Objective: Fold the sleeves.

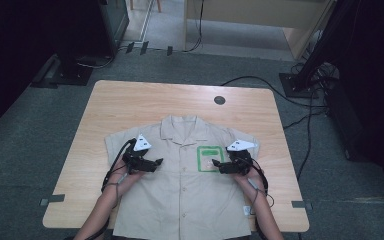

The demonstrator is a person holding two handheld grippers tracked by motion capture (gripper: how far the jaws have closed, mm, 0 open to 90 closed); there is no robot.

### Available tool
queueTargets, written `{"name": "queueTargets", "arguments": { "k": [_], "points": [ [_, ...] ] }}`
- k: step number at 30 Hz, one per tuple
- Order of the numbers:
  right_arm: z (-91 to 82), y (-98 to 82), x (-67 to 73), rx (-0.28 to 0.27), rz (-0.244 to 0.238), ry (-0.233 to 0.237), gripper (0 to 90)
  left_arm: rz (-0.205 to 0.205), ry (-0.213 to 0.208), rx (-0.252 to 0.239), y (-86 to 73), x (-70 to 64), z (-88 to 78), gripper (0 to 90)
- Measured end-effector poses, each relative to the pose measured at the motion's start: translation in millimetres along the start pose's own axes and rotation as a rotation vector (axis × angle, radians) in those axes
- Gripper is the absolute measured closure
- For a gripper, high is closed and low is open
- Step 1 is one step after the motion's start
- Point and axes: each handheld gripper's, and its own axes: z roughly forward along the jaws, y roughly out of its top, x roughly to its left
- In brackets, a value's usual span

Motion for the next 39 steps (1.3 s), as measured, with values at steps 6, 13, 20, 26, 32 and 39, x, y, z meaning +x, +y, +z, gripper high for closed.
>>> {"name": "queueTargets", "arguments": {
  "k": [6,13,20,26,32,39],
  "points": [
    [-0.5,-0.5,-2.2,-0.002,0.003,-0.003,21.3,0.000,0.000,0.000,0.0,0.0,0.0,19.9],
    [-1.0,-1.1,-4.1,-0.003,0.010,-0.007,21.2,-0.001,0.001,0.000,0.0,-0.1,0.0,19.9],
    [-2.1,-2.0,-7.1,-0.007,0.013,-0.010,21.3,-0.001,0.001,0.000,0.0,-0.1,0.1,19.9],
    [-3.3,-3.0,-10.1,-0.012,0.016,-0.015,21.2,-0.001,0.001,0.000,0.0,-0.1,0.1,19.9],
    [-4.6,-4.0,-13.1,-0.017,0.017,-0.018,21.2,-0.001,0.002,0.000,0.1,-0.2,0.1,19.9],
    [-6.2,-5.1,-16.4,-0.026,0.020,-0.027,21.2,-0.002,0.002,0.000,0.1,-0.2,0.1,20.0]
  ]
}}
